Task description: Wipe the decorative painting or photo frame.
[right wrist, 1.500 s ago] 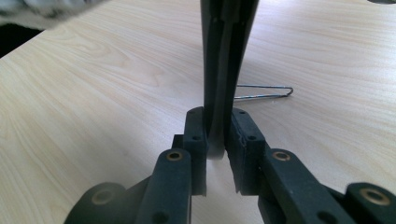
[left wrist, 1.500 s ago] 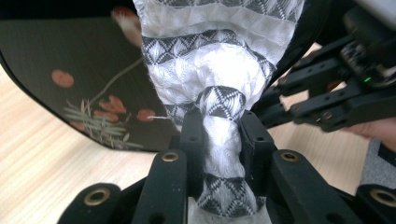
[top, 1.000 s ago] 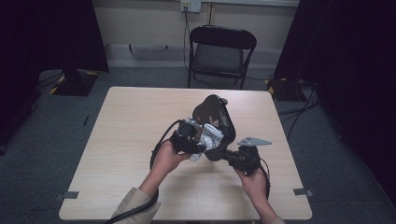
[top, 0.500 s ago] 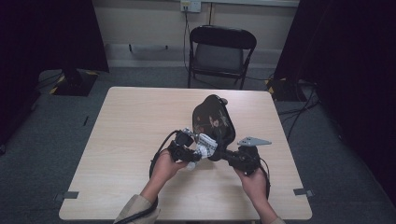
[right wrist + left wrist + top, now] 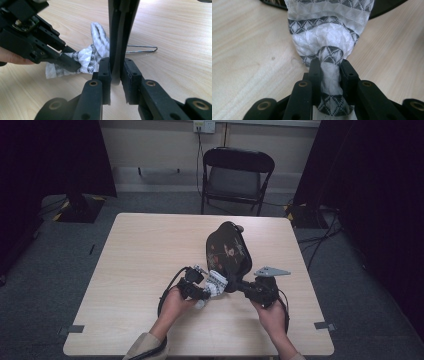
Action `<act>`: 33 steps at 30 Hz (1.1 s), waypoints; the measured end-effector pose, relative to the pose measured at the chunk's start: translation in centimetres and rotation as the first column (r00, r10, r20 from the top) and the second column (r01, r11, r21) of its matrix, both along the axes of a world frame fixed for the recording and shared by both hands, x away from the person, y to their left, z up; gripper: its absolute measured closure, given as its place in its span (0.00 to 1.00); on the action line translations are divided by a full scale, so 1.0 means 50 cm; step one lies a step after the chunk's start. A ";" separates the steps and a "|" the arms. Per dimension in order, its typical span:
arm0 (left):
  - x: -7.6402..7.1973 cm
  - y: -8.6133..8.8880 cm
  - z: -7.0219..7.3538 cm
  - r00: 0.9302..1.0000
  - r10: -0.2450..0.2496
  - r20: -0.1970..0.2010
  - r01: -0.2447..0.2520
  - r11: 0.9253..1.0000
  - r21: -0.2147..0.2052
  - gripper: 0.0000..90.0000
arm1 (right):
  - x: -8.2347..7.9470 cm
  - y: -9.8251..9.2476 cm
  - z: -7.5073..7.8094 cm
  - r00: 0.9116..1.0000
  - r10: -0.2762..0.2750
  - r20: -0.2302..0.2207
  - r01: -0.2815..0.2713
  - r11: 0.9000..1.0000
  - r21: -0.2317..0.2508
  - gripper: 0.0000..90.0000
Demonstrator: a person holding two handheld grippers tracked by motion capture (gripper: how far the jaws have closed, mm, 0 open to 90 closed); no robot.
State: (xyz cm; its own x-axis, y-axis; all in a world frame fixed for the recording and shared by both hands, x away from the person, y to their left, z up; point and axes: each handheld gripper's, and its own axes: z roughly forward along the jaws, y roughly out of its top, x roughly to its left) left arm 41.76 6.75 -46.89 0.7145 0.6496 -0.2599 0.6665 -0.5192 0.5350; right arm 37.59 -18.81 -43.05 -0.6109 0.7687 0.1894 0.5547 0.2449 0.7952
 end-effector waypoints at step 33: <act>-0.004 -0.011 0.275 0.969 -0.029 0.245 0.062 0.990 -0.124 0.83 | -0.001 0.000 -0.002 1.000 -0.002 0.001 0.002 1.000 0.000 0.87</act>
State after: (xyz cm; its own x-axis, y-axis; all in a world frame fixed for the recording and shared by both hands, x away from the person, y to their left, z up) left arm 41.58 6.21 -33.15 0.7945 0.5870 -0.1557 0.4861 -0.4612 0.7423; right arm 37.54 -18.82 -43.12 -0.6093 0.7701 0.1891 0.5544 0.2432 0.7959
